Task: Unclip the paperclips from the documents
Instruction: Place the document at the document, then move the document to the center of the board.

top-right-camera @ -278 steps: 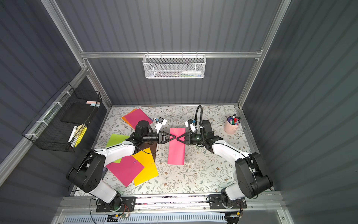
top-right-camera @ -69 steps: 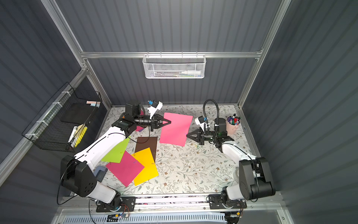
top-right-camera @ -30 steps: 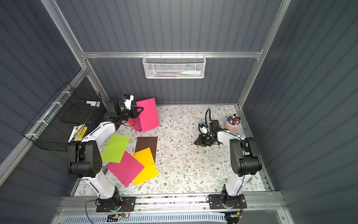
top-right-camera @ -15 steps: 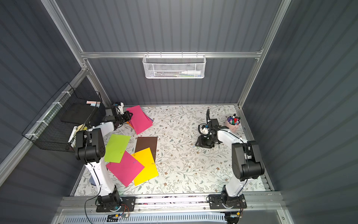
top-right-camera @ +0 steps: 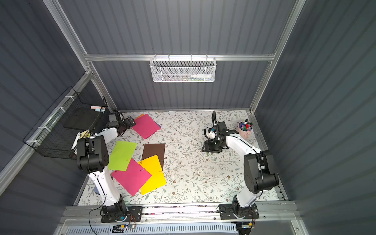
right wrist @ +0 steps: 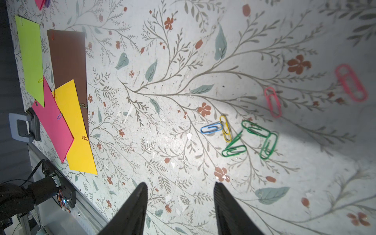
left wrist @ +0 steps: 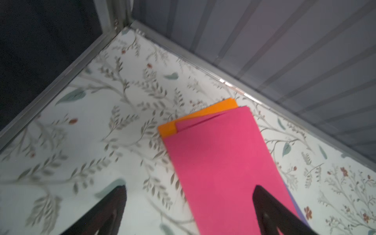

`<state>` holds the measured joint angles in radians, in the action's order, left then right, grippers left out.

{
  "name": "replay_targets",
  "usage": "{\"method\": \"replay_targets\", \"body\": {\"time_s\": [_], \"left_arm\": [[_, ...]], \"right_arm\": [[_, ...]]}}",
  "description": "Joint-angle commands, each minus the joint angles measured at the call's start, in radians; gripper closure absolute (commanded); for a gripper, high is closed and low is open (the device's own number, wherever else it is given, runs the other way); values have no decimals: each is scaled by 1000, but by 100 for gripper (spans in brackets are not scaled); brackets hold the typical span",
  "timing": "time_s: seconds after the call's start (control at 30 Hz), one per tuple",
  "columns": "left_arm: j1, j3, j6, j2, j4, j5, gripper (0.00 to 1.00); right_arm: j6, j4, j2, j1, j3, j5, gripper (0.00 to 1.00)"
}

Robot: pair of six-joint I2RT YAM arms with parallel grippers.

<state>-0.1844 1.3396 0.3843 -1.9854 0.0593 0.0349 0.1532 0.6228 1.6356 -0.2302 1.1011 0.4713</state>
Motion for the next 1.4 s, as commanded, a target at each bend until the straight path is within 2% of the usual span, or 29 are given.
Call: {"method": "replay_targets", "body": {"time_s": [0.0, 0.07, 0.17, 0.27, 0.33, 0.47, 0.6, 0.73, 0.83, 1.1, 1.27, 1.37], "left_arm": [[73, -80, 28, 121, -73, -56, 2], [140, -103, 28, 161, -129, -59, 4], [229, -151, 48, 209, -191, -4, 6], [243, -214, 55, 221, -231, 107, 13], [259, -238, 36, 231, -268, 111, 16], [347, -246, 16, 246, -378, 87, 22], [467, -252, 81, 279, -450, 27, 24], [482, -281, 116, 257, -423, -28, 24], [485, -275, 110, 190, -404, -17, 27], [547, -229, 129, 88, -349, 175, 29], [606, -174, 204, 15, -274, 326, 29], [644, -103, 237, -51, -234, 373, 29]], "right_arm": [[3, 19, -11, -6, 22, 11, 44], [3, 11, -10, -8, 23, 21, 44], [2, 9, -8, -12, 30, 32, 44], [-1, 5, -10, -13, 41, 41, 43], [-2, 6, -14, -14, 47, 44, 43], [-4, -2, -20, -14, 42, 53, 43], [-4, -7, -26, -15, 37, 59, 43], [2, -33, -40, -15, 24, 74, 42], [-2, -29, -39, -15, 30, 81, 42], [-11, -25, -64, -14, 14, 59, 42], [11, -55, -51, -15, 9, 76, 42], [24, -73, -42, -15, 8, 87, 41]]}}
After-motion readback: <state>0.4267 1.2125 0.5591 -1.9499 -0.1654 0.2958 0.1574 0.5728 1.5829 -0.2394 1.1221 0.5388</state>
